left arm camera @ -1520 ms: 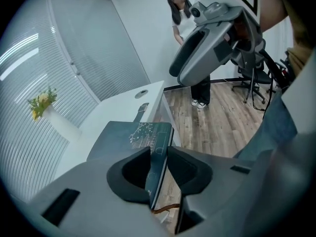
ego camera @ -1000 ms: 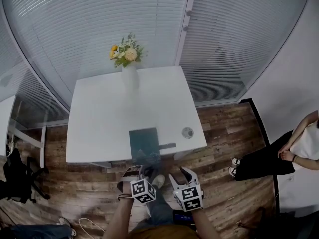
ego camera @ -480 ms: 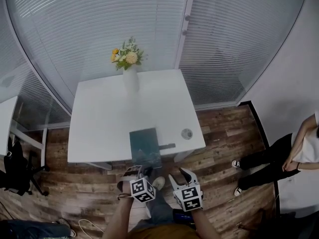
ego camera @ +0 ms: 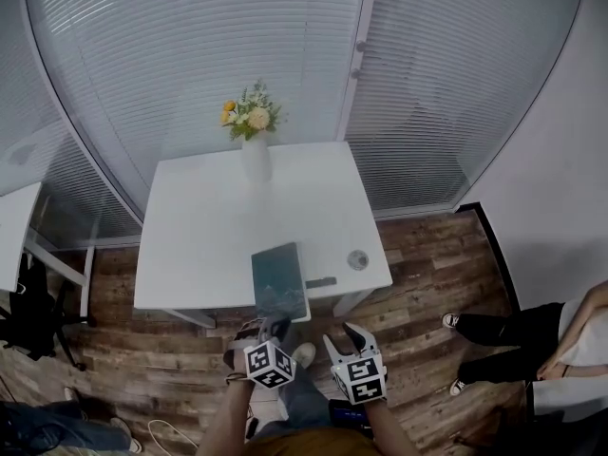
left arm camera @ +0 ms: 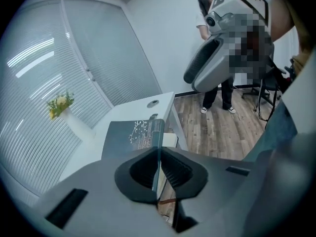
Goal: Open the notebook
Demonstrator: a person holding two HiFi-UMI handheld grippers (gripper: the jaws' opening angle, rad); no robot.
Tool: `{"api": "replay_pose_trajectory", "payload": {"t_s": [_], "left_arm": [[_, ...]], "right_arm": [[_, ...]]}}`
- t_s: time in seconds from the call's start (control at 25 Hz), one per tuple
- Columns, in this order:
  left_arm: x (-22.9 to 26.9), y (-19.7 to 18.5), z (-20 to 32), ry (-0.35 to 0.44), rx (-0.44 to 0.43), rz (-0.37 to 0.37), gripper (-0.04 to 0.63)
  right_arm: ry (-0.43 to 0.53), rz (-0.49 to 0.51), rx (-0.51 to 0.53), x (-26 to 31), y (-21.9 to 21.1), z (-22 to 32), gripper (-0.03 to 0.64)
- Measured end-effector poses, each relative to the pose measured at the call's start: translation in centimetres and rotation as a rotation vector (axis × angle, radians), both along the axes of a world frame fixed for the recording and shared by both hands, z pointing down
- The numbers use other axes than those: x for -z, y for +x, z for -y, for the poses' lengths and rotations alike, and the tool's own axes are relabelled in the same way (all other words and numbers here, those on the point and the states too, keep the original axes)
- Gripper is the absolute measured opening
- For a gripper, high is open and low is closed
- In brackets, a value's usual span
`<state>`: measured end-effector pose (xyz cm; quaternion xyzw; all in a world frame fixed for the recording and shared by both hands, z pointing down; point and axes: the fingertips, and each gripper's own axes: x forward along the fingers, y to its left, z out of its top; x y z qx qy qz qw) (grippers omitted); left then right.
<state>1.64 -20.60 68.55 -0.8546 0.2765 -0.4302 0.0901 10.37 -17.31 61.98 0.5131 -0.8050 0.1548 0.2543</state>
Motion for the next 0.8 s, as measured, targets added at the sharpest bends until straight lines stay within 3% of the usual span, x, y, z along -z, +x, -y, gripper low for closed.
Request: {"api": "replay_pose_trajectory", "payload": {"t_s": [0.32, 0.8], "left_arm": [[2.1, -1.7, 0.0, 0.004, 0.115, -0.116, 0.035], [4.3, -6.2, -0.2, -0.053, 0.338, -0.383, 0.028]], "right_arm": [[0.014, 0.003, -0.006, 0.5, -0.1, -0.6, 0.189], [0.037, 0.016, 0.017, 1.3, -1.9, -0.6, 0.187]]}}
